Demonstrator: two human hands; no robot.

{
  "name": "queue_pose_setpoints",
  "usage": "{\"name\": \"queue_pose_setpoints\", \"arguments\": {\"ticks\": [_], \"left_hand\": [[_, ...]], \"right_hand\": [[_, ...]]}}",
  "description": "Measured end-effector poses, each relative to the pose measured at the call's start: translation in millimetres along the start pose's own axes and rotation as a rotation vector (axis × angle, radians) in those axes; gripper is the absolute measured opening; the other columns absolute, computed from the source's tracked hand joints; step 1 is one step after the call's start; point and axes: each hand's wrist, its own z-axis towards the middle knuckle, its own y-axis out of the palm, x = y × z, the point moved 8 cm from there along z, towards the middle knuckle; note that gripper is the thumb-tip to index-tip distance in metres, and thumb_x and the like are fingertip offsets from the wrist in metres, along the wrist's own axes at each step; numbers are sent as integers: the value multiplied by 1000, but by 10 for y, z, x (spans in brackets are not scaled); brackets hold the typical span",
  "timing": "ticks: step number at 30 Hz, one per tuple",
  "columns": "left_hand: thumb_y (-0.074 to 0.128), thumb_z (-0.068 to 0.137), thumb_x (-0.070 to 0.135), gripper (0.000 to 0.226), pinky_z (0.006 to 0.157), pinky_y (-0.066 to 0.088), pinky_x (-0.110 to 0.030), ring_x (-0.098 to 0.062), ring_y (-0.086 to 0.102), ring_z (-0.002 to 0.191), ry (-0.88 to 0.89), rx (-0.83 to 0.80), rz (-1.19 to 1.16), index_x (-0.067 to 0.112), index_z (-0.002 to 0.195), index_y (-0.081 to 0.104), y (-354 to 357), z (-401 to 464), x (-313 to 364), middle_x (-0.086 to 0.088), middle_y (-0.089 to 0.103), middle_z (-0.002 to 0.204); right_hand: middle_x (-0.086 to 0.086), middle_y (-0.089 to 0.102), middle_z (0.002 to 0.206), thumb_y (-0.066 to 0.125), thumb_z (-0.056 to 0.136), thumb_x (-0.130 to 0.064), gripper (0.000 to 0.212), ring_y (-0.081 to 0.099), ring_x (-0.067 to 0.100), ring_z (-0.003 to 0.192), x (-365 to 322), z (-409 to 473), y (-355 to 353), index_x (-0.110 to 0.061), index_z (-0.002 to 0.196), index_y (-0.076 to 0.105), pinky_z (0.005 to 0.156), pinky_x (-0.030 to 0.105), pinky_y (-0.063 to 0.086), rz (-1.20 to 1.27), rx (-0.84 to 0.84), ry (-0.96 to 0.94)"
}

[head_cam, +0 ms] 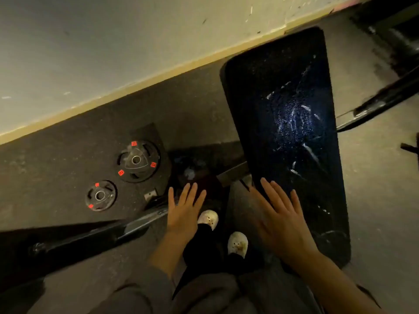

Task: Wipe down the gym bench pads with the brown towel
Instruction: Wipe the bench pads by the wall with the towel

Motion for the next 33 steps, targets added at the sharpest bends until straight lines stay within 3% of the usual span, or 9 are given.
{"name": "queue_pose_setpoints", "arguments": {"ticks": [4, 7, 11, 13, 16, 18, 21, 27, 33], "left_hand": [[51, 99, 15, 83, 116, -12, -60, -29, -4, 153, 72, -295, 95, 27, 158, -5, 324, 133, -103, -8, -8, 166], [45, 102, 18, 78, 117, -8, -61, -27, -3, 153, 157, -323, 105, 28, 157, -10, 336, 205, -143, -7, -12, 166], [38, 104, 15, 74, 123, 8, -49, -26, -3, 153, 240, -373, 62, 28, 157, -13, 347, 225, -209, -5, -15, 166], [43, 103, 10, 74, 119, 23, -42, -28, 6, 153, 255, -360, 30, 26, 159, -3, 363, 261, -222, -6, -7, 166], [90, 63, 5, 76, 80, 59, -39, -35, 62, 117, 319, -135, -99, 15, 133, 63, 261, 354, -202, -16, 57, 138], [99, 33, 4, 63, 50, 59, -33, -32, 73, 82, 382, -45, -124, 9, 93, 79, 223, 375, -202, -14, 74, 101], [98, 28, 2, 56, 37, 51, -25, -27, 71, 68, 422, -42, -191, 9, 79, 77, 189, 473, -226, -9, 74, 86], [75, 74, 16, 4, 48, 49, -23, -17, 63, 53, 516, 162, -365, 15, 73, 71, -147, 492, -181, 1, 65, 66], [53, 84, 26, 26, 84, 54, -30, -6, 68, 70, 542, 367, -578, 18, 75, 76, -1142, 375, 40, 7, 73, 77]], "right_hand": [[13, 41, 152, 71, 85, -33, 69, 39, 36, 139, 47, 38, -30, -20, 146, 41, 106, 63, 28, 27, 8, 166], [11, 41, 153, 53, 90, -41, 61, 34, 32, 141, 22, 131, -16, -22, 146, 39, 105, 66, 34, -22, -20, 184], [11, 42, 152, 76, 81, -35, 76, 38, 34, 139, -191, 287, 5, -21, 146, 40, 107, 63, 30, -12, -35, 182], [9, 42, 152, 62, 86, -40, 66, 33, 30, 141, -332, 346, -8, -22, 145, 39, 107, 61, 28, 13, -13, 189], [9, 45, 150, 62, 83, -43, 67, 41, 31, 138, -507, 350, 43, -24, 144, 40, 106, 58, 29, 16, -37, 179], [9, 49, 147, 79, 72, -41, 81, 48, 32, 134, -557, 305, 105, -24, 143, 43, 104, 58, 31, 16, -82, 175], [8, 52, 145, 86, 63, -44, 90, 51, 30, 131, -490, 242, 174, -25, 141, 44, 101, 57, 35, 27, -142, 215], [9, 56, 140, 90, 60, -42, 90, 58, 31, 124, -321, 219, 172, -25, 137, 47, 98, 53, 38, 112, -183, 304], [-4, 37, 154, 65, 91, -34, 53, 35, 21, 143, -339, 357, -174, -32, 142, 48, 115, 46, 8, 364, -116, 351]]}}
